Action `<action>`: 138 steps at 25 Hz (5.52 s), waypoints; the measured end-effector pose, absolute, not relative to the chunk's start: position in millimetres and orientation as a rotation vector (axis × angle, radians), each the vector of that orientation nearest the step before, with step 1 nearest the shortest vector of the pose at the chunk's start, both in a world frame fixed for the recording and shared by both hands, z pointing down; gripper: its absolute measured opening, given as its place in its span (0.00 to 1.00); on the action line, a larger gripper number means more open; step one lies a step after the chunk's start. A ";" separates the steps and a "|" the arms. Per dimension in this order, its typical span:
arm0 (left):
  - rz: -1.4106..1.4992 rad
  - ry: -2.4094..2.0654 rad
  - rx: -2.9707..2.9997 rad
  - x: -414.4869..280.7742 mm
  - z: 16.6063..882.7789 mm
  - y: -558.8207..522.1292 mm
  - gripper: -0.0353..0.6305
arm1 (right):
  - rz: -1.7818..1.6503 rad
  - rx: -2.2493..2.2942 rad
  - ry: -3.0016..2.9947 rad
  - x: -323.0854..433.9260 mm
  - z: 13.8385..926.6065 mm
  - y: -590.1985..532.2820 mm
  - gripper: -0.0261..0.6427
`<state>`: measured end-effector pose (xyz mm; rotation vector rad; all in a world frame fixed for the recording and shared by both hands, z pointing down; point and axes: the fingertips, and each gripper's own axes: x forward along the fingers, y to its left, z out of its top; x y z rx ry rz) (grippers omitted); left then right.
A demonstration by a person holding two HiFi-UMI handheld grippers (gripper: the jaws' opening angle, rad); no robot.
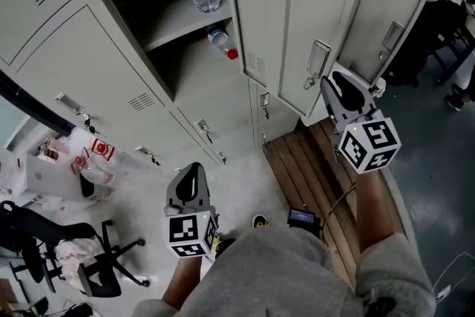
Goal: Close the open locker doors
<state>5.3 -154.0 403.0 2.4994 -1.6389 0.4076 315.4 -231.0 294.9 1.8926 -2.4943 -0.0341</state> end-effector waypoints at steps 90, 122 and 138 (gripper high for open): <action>0.358 -1.844 2.272 -216.0 402.0 -193.5 0.07 | -0.171 1.426 -2.644 -34.7 299.9 -349.7 0.17; 0.330 -1.835 2.259 -217.4 407.3 -194.8 0.07 | -0.136 1.514 -2.550 -22.6 312.1 -370.5 0.12; 0.388 -1.588 2.479 -111.7 408.9 -204.4 0.07 | -0.091 1.652 -2.480 91.3 315.7 -264.6 0.12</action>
